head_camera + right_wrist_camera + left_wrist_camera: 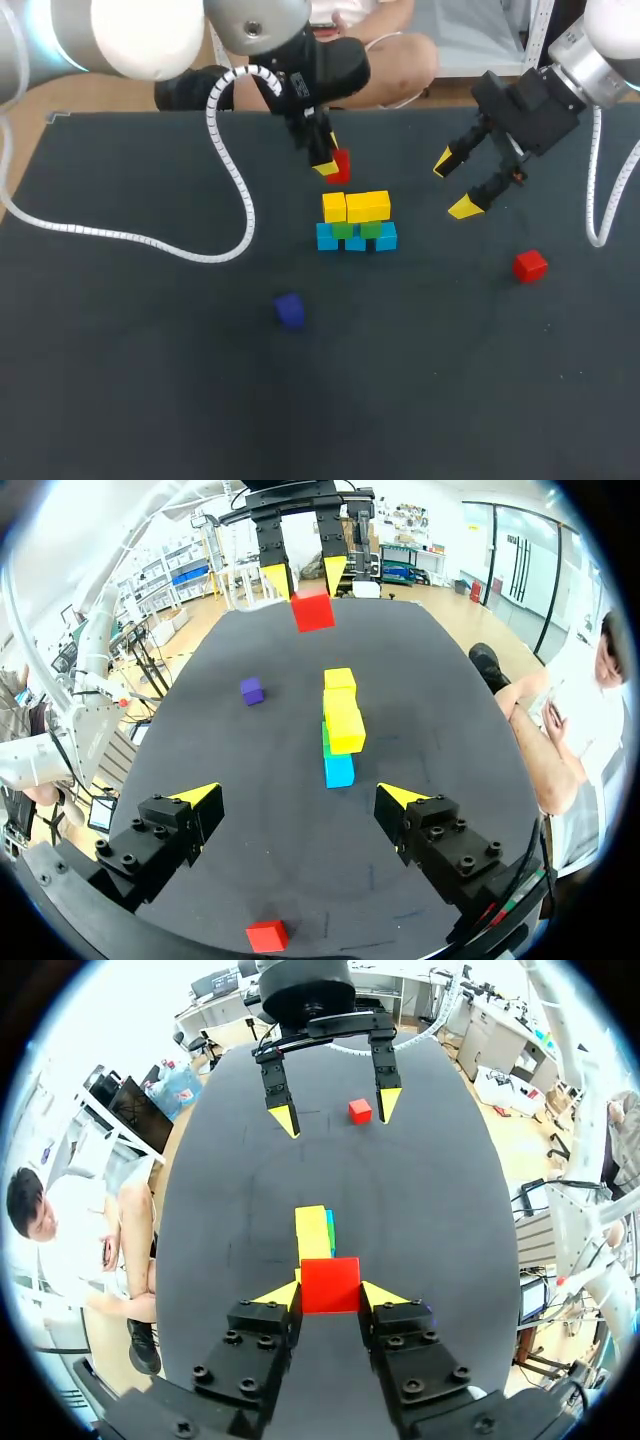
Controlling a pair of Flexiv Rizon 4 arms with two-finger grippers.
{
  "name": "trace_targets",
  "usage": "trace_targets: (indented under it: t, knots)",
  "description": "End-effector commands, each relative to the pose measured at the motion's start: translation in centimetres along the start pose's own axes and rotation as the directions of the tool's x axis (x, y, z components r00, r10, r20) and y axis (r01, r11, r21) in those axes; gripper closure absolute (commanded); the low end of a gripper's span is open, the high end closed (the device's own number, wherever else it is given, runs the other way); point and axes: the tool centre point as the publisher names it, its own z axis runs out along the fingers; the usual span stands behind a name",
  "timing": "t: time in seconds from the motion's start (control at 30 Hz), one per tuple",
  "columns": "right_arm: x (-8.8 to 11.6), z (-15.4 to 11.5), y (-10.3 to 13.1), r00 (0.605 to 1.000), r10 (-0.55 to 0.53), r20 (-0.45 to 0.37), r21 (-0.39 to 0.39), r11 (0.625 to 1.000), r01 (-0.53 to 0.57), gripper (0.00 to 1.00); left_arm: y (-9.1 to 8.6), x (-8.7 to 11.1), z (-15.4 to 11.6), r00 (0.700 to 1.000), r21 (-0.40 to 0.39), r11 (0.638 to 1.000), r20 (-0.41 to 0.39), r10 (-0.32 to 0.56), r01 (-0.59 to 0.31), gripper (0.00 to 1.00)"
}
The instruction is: Place the blue cubes, place green cubes on the blue cubes, place the yellow cubes on the green cubes, then place the red cubes on the yellow cubes, and place purple cube on the red cubes.
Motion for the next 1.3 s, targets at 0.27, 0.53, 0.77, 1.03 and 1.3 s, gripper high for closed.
trace_targets:
  t: [0.27,0.53,0.77,1.03,1.3]
  knots:
    - [0.0,0.0,0.0,1.0,-0.001,0.002,0.0,1.0,0.001,0.0,-0.1,-0.6,-0.4,0.999,0.015,1.0,0.031,-0.005,0.004,1.0]
    - [0.0,0.0,0.0,1.0,-0.001,0.002,0.0,1.0,0.001,0.0,-0.1,-1.1,-1.8,0.999,0.068,0.997,0.011,-0.046,0.045,1.0]
    - [0.0,0.0,0.0,1.0,-0.001,0.002,0.0,1.0,0.001,0.0,-0.9,-2.2,-0.9,0.998,0.118,0.992,0.013,-0.055,0.053,1.0]
    - [0.0,0.0,0.0,1.0,-0.001,0.002,0.0,1.0,0.001,0.0,-2.8,-2.9,0.2,0.997,0.131,0.989,0.013,-0.072,0.07,1.0]
    - [0.0,0.0,0.0,1.0,-0.001,0.002,0.0,1.0,0.001,0.0,-5.3,-3.6,0.4,0.996,0.107,0.99,-0.018,-0.092,0.093,1.0]
